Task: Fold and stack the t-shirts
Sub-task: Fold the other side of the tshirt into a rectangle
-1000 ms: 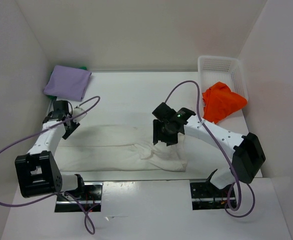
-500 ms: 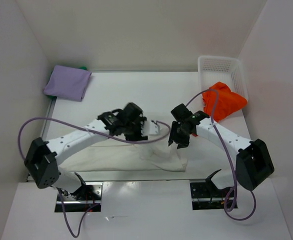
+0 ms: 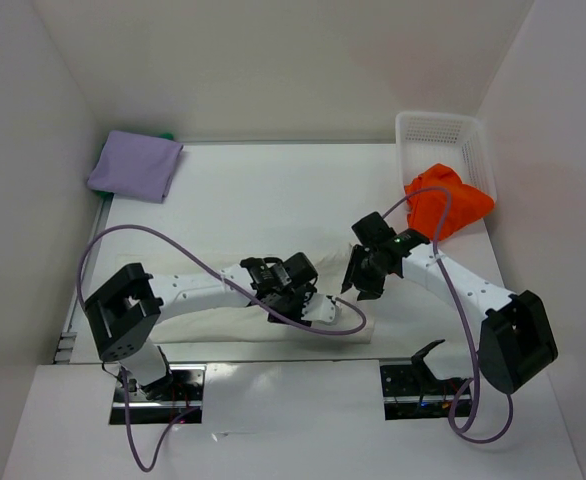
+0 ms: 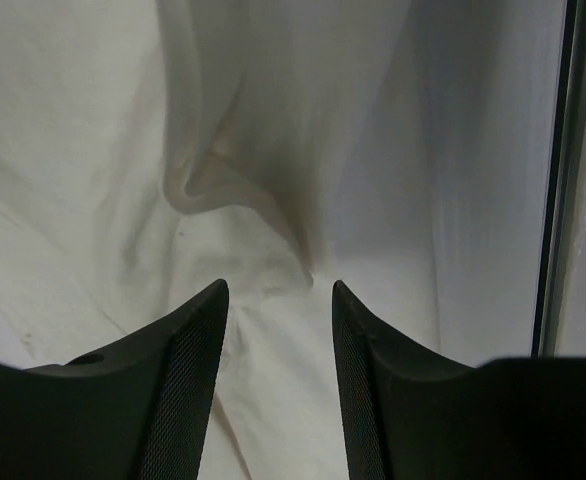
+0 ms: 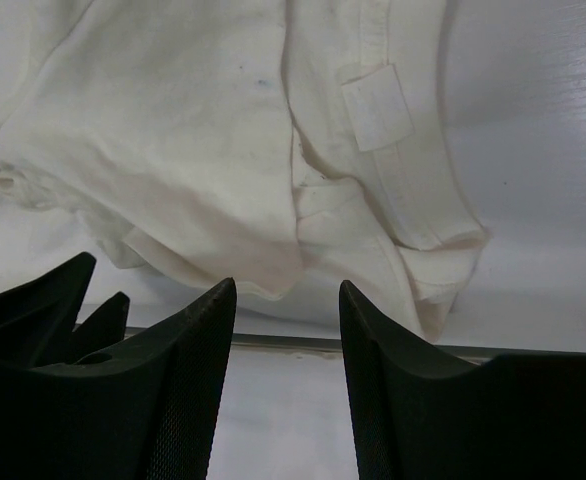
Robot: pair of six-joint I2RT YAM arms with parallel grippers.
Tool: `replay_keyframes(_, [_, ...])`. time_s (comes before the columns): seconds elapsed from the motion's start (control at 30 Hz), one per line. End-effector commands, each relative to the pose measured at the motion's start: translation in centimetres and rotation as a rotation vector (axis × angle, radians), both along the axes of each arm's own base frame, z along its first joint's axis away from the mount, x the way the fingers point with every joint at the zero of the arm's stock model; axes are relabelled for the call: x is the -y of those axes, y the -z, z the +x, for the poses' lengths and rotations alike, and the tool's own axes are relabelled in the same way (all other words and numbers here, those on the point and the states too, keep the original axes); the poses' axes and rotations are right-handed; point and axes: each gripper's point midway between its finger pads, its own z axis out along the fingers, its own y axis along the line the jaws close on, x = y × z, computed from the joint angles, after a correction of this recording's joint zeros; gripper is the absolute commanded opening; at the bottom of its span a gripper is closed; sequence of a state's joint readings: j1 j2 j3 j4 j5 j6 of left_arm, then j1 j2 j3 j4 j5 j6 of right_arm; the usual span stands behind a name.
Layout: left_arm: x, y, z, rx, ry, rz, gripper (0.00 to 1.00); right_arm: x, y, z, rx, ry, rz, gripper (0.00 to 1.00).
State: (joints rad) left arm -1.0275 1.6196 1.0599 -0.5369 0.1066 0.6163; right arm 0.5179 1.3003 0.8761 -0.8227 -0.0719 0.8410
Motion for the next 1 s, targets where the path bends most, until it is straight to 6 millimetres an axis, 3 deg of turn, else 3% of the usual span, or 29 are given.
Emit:
replay_keyframes(0.0, [0.9,1.1,-0.7,-0.03,0.005,-0.024,0.53,-0.3,-0.8,0.7,0.045,0.018,0.033,0.51])
replay_keyframes(0.07, [0.3,2.0,-0.5,-0.012,0.004,0.001,0.53,-0.3,-0.8,0.7,0.045,0.018,0.033,0.51])
replay_keyframes(0.33, [0.0,2.4,0.5,0.042,-0.011,0.02,0.47,-0.7,-0.7,0.1,0.02,-0.005,0.06,0.51])
replay_keyframes(0.47, [-0.5,2.9,0.9,0.061,-0.033,0.043,0.44,-1.0,-0.6,-0.5,-0.001,-0.024,0.079,0.65])
replay_keyframes(0.73, [0.1,3.8,0.4,0.011,-0.045,0.037,0.36,-2.4,0.0,-1.5,-0.055,-0.03,0.166,0.69])
replay_keyframes(0.87, [0.3,3.5,0.7,0.022,-0.049,0.033,0.21,-3.4,0.0,-1.2,-0.055,-0.031,0.2,0.69])
replay_keyframes(0.9, [0.1,3.6,0.6,0.018,-0.049,0.041,0.12,-3.8,0.2,-1.3,-0.07,-0.032,0.21,0.69])
replay_keyframes(0.97, [0.0,3.6,0.7,0.025,-0.063,0.046,0.05,-4.4,0.8,-1.4,-0.094,-0.037,0.213,0.68])
